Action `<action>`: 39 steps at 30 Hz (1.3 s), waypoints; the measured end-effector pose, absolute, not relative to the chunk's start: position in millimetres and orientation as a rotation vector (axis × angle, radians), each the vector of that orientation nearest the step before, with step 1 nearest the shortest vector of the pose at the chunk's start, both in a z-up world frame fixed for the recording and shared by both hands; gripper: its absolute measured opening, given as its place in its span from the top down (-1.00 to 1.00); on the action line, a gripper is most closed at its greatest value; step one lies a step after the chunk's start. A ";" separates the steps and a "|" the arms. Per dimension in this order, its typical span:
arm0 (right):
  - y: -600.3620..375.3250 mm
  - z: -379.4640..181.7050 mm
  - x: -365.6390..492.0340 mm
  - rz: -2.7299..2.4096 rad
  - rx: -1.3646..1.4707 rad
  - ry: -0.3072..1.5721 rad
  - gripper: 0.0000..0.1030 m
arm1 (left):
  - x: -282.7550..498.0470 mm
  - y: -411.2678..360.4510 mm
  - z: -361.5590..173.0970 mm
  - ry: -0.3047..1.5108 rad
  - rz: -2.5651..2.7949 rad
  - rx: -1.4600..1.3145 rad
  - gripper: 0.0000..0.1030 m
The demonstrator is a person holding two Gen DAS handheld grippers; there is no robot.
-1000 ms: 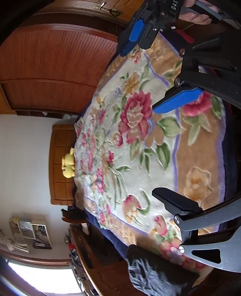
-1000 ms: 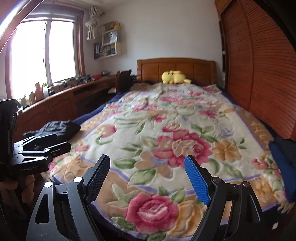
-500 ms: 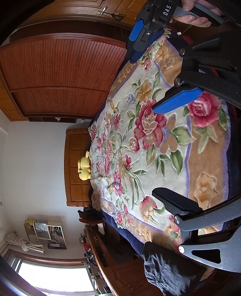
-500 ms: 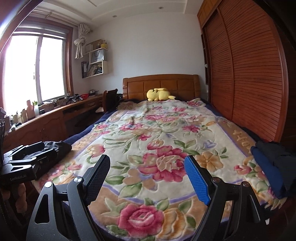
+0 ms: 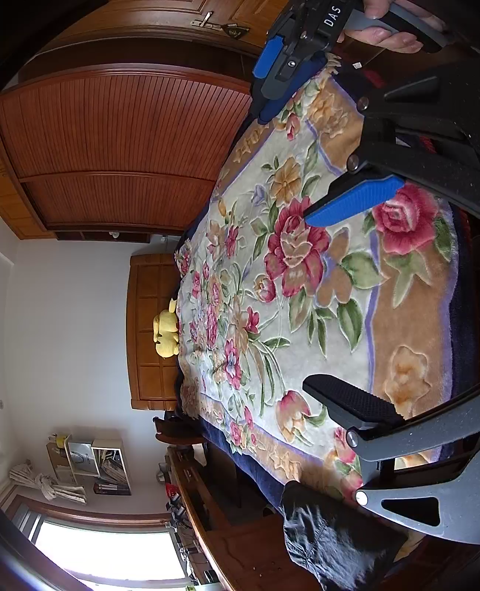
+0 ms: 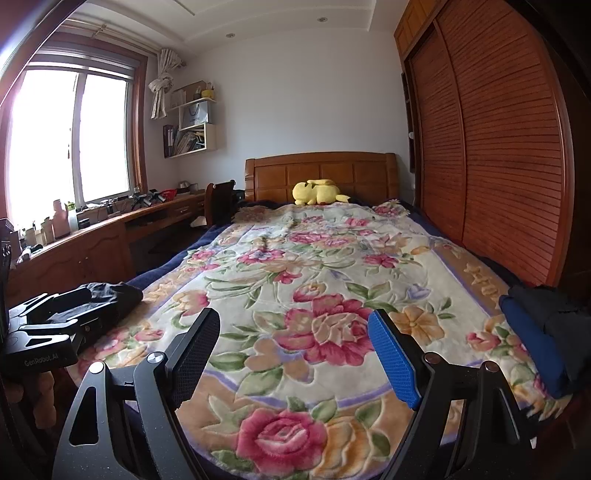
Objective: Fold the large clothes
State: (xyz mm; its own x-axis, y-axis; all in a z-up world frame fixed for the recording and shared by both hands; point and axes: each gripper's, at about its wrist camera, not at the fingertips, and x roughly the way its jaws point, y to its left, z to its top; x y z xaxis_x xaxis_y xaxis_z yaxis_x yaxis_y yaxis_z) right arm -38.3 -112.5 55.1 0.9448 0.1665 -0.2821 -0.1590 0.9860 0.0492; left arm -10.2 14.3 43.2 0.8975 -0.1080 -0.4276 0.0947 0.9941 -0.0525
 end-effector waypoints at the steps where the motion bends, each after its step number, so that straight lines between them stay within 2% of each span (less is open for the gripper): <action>1: -112.4 54.8 -38.6 0.166 0.024 0.289 -0.63 | -10.3 14.8 43.3 0.445 -0.106 -0.031 -0.61; 39: -119.4 50.0 -34.8 0.176 0.023 0.289 -0.63 | -13.8 18.7 44.9 0.438 -0.089 -0.032 -0.61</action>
State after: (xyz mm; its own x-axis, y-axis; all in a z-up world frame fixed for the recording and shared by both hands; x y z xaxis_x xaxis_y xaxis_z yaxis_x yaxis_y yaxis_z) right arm -34.8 -119.4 50.0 0.9432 0.1759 -0.2818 -0.1692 0.9844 0.0480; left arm -13.8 18.7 44.9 0.9019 -0.0932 -0.4218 0.0793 0.9956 -0.0504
